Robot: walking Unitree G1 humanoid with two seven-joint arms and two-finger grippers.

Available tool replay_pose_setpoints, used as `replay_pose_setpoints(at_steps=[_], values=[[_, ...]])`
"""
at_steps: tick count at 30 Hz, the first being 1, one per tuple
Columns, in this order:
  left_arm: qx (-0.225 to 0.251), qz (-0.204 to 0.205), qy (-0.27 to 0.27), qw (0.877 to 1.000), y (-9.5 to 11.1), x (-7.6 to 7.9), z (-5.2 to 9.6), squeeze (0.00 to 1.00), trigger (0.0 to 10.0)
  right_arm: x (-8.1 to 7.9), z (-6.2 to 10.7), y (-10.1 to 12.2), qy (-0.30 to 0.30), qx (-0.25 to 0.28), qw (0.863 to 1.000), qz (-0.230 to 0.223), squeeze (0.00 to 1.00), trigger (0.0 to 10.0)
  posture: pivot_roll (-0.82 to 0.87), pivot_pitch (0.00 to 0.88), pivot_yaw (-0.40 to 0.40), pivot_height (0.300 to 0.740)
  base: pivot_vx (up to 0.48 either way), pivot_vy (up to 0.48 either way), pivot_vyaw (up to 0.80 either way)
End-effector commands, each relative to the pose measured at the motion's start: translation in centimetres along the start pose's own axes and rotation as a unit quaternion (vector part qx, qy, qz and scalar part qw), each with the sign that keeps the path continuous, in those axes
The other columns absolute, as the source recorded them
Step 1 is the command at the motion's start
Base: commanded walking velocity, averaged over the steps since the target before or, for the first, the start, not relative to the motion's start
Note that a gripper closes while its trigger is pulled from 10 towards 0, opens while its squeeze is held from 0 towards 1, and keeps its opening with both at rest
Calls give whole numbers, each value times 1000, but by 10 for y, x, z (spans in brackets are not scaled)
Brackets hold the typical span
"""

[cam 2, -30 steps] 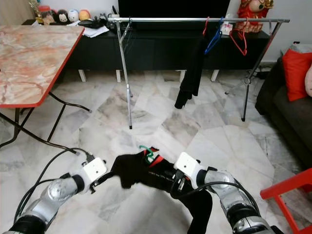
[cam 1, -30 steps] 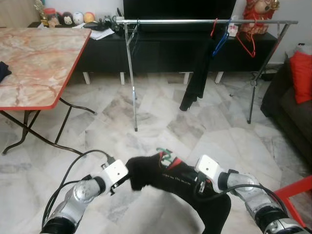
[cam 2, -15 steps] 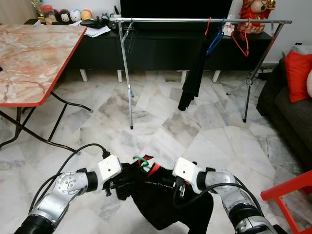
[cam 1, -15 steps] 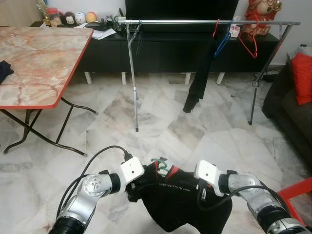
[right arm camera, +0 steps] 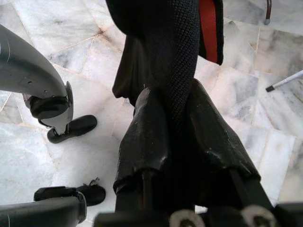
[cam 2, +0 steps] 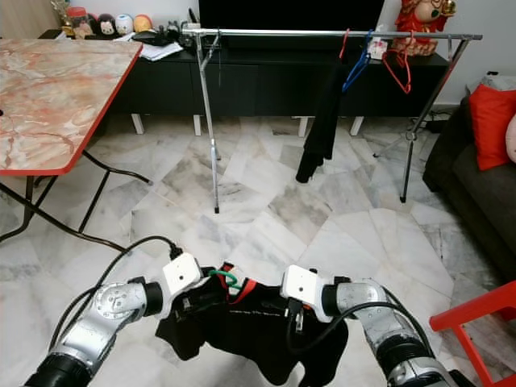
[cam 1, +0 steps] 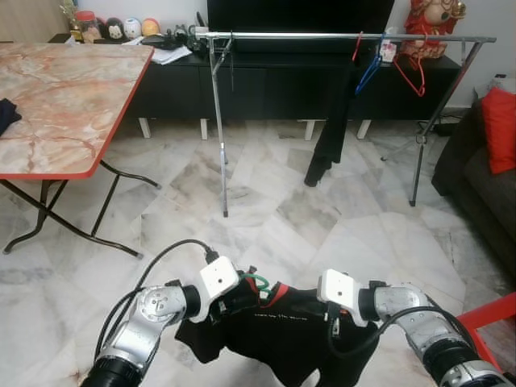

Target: Hang hanger

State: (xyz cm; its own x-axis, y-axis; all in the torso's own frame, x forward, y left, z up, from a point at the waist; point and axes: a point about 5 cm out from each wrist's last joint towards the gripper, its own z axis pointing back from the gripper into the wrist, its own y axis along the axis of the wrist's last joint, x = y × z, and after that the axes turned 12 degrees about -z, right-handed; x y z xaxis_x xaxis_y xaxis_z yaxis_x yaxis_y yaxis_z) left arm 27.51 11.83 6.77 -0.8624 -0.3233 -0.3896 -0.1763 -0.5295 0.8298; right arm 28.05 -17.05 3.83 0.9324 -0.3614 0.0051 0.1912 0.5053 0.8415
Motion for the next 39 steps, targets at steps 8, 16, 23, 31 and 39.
replay_pose_setpoints(at_steps=[8, 16, 23, 31, 39], values=[[-7, 12, -68, 998, 2, 4, 13, 1000, 10000, 0, -2, 8, 8, 8, 1000, 26, 0, 10000, -21, 0, -88, 740, 0, 0, 0], [-25, 13, -70, 997, -2, 7, 14, 1000, 10000, -1, -3, 11, 16, 9, 999, 35, 0, 10000, -20, 0, -96, 740, 0, 0, 0], [-25, 29, -55, 998, -3, 2, 14, 1000, 10000, -1, -5, 20, 25, 29, 999, 36, 0, 10000, -19, 0, -94, 740, 0, 0, 0], [-31, 30, -55, 998, -4, 2, 9, 0, 10000, -3, -8, 26, 38, 42, 998, 40, 0, 10000, -21, 0, -94, 740, 0, 0, 0], [-24, 36, -63, 997, -1, 6, 3, 0, 10000, -5, -8, 28, 42, 49, 997, 34, 0, 10000, -23, 0, -91, 740, 0, 0, 0]])
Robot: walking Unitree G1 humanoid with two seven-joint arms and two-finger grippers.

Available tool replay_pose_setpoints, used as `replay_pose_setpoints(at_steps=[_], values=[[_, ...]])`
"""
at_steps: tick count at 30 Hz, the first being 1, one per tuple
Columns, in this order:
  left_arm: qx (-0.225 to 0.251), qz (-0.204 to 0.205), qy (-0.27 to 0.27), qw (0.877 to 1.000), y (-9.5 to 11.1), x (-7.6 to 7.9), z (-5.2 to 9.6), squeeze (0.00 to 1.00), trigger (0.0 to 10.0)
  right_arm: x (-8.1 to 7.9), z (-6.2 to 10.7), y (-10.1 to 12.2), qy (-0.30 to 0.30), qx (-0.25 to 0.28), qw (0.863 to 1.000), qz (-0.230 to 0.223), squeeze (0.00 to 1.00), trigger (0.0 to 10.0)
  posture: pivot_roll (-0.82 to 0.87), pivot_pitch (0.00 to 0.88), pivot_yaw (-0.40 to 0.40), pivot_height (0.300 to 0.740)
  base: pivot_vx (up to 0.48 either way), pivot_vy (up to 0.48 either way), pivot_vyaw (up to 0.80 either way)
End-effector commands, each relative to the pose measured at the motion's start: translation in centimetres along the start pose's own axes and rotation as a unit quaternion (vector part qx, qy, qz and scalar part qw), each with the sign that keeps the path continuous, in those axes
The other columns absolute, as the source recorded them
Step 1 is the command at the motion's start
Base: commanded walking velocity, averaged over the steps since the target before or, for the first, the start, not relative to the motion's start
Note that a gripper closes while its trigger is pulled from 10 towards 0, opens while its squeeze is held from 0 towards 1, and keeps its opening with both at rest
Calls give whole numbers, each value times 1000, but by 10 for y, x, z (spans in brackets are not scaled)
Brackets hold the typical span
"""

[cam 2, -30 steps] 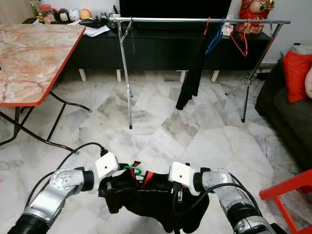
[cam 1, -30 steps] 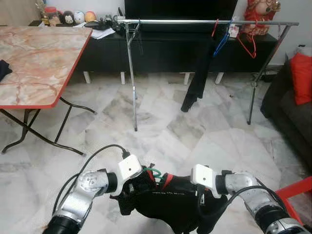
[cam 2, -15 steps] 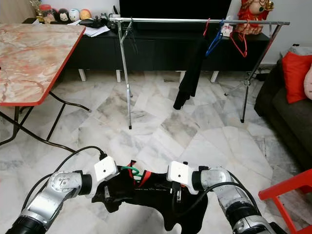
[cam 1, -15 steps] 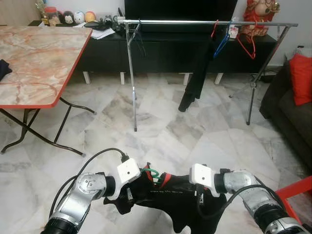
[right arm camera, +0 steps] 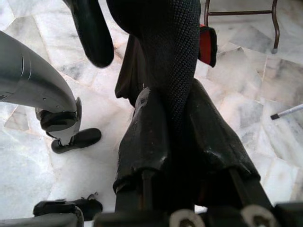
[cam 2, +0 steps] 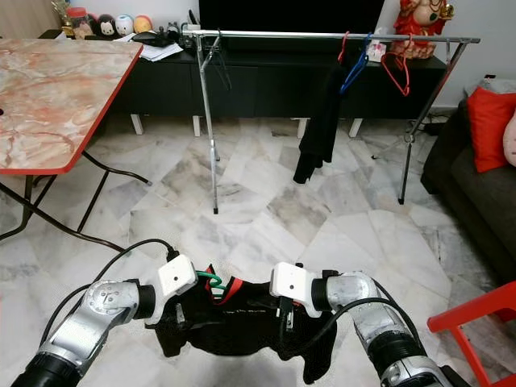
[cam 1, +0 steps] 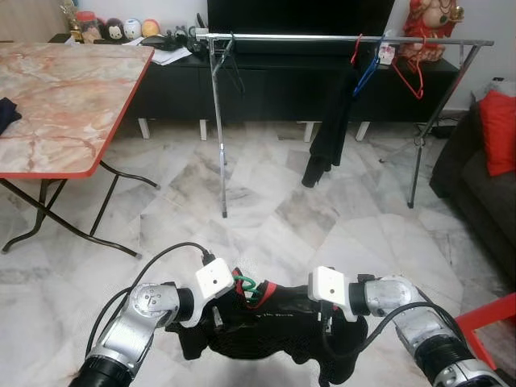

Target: Hang hanger

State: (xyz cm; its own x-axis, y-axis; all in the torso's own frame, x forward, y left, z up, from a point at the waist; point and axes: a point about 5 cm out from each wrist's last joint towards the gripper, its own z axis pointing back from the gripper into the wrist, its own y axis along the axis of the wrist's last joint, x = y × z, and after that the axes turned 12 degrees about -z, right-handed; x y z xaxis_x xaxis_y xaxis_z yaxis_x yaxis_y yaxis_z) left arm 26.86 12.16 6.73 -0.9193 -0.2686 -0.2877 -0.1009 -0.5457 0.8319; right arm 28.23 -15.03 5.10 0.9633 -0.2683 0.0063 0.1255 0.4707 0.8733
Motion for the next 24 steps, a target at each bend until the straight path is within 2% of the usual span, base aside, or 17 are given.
replay_pose_setpoints(at_steps=[1, 2, 3, 4, 5, 24], values=[[-2, 4, -7, 1000, 0, 1, -2, 0, 10000, 1, 1, 7, 0, 17, 1000, 9, 0, 10000, -23, 0, -91, 740, 0, 0, 0], [-1, 5, -7, 1000, 0, 1, -3, 0, 5216, 0, 0, 7, 0, 18, 1000, 8, 0, 10000, -23, 0, -92, 740, 0, 0, 0], [-1, 5, -7, 1000, 0, 1, -3, 0, 5216, 0, 0, 7, 0, 18, 1000, 8, 0, 10000, -23, 0, -92, 740, 0, 0, 0], [-1, 5, -8, 1000, 0, 1, -3, 0, 3373, 0, 0, 7, 0, 18, 1000, 8, 0, 10000, -23, 0, -92, 740, 0, 0, 0], [0, 5, -9, 1000, 0, 1, -3, 0, 0, 0, 1, 8, -1, 22, 1000, 5, 0, 10000, -23, 0, -92, 740, 0, 0, 0], [4, 0, -31, 1000, 1, 8, -8, 0, 0, 4, 1, 20, -10, 70, 997, -23, 0, 10000, -22, 0, -87, 740, 0, 0, 0]])
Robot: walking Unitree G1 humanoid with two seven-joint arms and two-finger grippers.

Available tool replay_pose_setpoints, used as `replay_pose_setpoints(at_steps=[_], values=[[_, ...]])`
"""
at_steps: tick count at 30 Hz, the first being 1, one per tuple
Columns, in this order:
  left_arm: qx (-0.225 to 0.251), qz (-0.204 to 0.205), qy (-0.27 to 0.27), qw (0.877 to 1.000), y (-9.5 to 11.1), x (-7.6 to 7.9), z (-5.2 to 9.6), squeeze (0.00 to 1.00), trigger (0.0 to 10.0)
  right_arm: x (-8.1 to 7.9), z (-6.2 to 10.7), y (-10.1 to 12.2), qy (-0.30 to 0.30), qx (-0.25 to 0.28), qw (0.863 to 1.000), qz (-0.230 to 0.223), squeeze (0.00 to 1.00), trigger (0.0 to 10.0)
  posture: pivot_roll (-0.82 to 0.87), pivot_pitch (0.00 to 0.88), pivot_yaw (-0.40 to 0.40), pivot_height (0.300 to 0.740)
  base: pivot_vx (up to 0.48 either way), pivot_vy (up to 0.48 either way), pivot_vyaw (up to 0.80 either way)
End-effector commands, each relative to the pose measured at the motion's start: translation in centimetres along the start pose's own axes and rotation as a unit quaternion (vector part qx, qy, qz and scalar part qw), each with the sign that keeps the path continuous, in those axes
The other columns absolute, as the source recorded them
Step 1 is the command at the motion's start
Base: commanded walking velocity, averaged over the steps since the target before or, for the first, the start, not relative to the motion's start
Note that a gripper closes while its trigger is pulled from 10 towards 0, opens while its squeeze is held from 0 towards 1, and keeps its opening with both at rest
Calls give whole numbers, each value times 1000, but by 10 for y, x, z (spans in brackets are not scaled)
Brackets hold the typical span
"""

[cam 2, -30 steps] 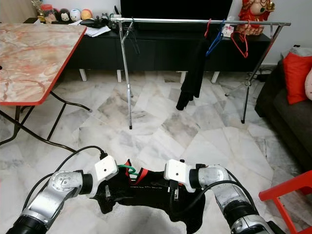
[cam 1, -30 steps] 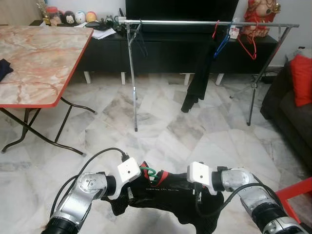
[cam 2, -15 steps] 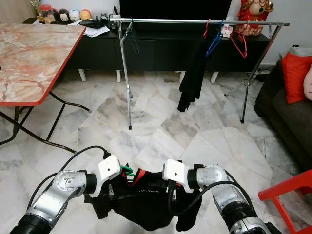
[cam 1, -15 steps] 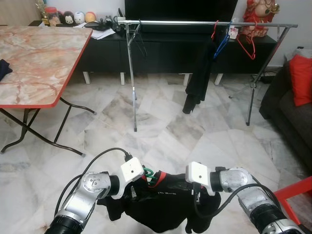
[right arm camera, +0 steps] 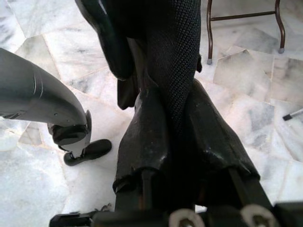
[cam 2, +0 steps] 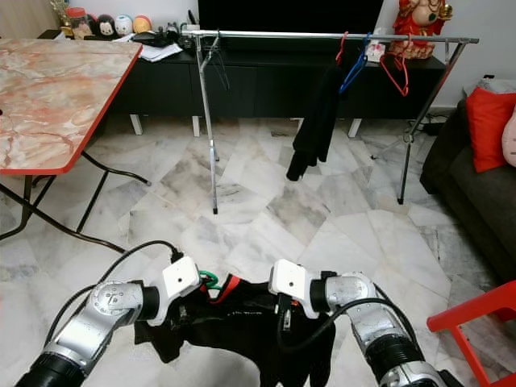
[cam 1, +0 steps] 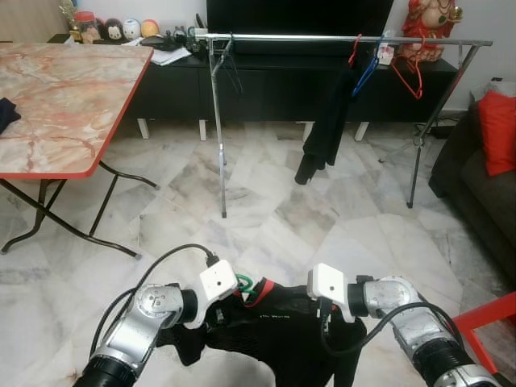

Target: Hang hanger

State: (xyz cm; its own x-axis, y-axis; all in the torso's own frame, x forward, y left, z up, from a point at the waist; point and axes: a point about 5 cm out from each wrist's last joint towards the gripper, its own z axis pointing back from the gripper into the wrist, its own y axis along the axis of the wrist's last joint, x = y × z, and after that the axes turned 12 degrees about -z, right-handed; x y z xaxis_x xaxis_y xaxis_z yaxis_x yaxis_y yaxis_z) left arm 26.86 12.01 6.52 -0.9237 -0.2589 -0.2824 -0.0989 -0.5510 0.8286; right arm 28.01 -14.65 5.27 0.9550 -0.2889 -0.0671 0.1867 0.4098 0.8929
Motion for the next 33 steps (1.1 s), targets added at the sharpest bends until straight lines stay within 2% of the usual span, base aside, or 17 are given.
replay_pose_setpoints(at_steps=[1, 15, 33], values=[[8, 0, -26, 1000, 3, 7, -6, 0, 0, 5, 2, 18, -16, 49, 999, 15, 0, 10000, -22, 0, -87, 740, 0, 0, 0], [13, -9, -29, 999, 5, 8, -12, 0, 0, 3, -3, 20, -6, 51, 999, 11, 0, 10000, -25, 0, -81, 740, 0, 0, 0], [15, -10, -31, 999, 5, 8, -12, 0, 0, 1, -8, 16, 4, 33, 999, 2, 0, 10000, -20, 0, -85, 740, 0, 0, 0]])
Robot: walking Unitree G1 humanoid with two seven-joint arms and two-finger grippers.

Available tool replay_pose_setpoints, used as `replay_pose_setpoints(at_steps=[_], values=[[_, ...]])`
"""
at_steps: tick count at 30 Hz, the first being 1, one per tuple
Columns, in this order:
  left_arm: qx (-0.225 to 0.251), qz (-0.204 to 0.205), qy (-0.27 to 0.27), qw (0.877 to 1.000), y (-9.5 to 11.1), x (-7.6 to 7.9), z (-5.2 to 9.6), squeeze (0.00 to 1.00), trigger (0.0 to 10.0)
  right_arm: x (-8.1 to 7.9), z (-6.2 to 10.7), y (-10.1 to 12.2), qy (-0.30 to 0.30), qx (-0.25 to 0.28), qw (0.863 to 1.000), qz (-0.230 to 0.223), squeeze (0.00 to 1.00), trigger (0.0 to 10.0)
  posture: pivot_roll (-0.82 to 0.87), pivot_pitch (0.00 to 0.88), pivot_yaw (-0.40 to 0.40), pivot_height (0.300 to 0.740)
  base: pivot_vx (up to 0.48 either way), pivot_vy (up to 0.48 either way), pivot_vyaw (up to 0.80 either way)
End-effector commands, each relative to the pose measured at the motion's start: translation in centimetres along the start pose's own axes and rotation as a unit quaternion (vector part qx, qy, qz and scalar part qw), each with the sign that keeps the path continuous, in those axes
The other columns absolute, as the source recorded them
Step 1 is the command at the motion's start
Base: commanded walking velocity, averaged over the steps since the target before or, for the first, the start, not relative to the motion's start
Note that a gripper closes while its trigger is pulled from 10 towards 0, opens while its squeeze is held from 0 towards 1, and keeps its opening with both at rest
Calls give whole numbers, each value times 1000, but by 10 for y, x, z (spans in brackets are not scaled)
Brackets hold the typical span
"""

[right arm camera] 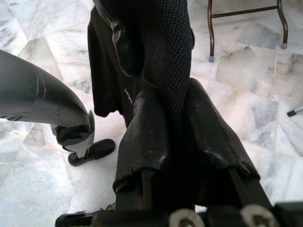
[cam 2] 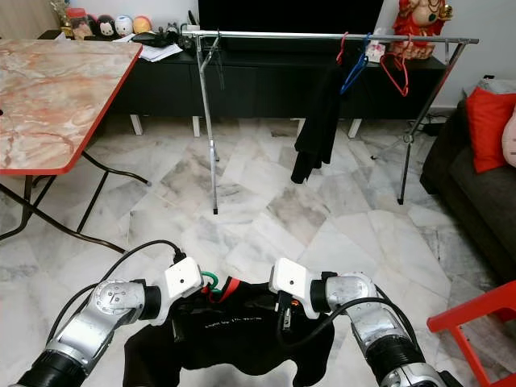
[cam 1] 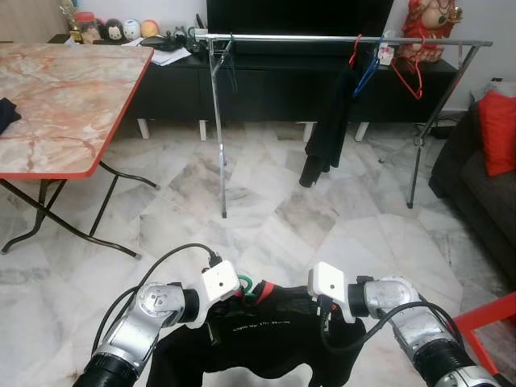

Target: Hang hanger

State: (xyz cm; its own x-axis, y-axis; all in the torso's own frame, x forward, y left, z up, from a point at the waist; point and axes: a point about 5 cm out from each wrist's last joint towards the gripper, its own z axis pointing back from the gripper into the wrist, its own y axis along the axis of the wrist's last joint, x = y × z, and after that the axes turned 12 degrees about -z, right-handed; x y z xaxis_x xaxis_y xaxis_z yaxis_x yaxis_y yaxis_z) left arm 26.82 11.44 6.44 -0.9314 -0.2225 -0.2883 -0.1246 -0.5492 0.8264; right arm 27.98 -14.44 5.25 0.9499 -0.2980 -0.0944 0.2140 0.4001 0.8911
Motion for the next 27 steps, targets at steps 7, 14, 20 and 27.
replay_pose_setpoints(at_steps=[7, 14, 20, 27], values=[[13, 0, -16, 1000, 4, 5, -8, 0, 0, -3, -5, 10, 33, 17, 999, 2, 1000, 10000, -22, 0, -86, 740, 0, 0, 0], [2, -10, -10, 1000, 0, 3, -7, 0, 0, -2, 4, 0, 33, -35, 999, 25, 1000, 10000, -25, 0, -90, 740, 0, 0, 0], [-21, -20, -7, 1000, -8, 2, -1, 0, 0, 6, 12, 2, 9, -53, 998, 43, 1000, 10000, -21, 0, -93, 740, 0, 0, 0], [-37, -31, 12, 999, -12, -5, 2, 0, 0, 30, 38, 3, -86, -109, 985, 97, 1000, 10000, -27, 0, -88, 740, 0, 0, 0]])
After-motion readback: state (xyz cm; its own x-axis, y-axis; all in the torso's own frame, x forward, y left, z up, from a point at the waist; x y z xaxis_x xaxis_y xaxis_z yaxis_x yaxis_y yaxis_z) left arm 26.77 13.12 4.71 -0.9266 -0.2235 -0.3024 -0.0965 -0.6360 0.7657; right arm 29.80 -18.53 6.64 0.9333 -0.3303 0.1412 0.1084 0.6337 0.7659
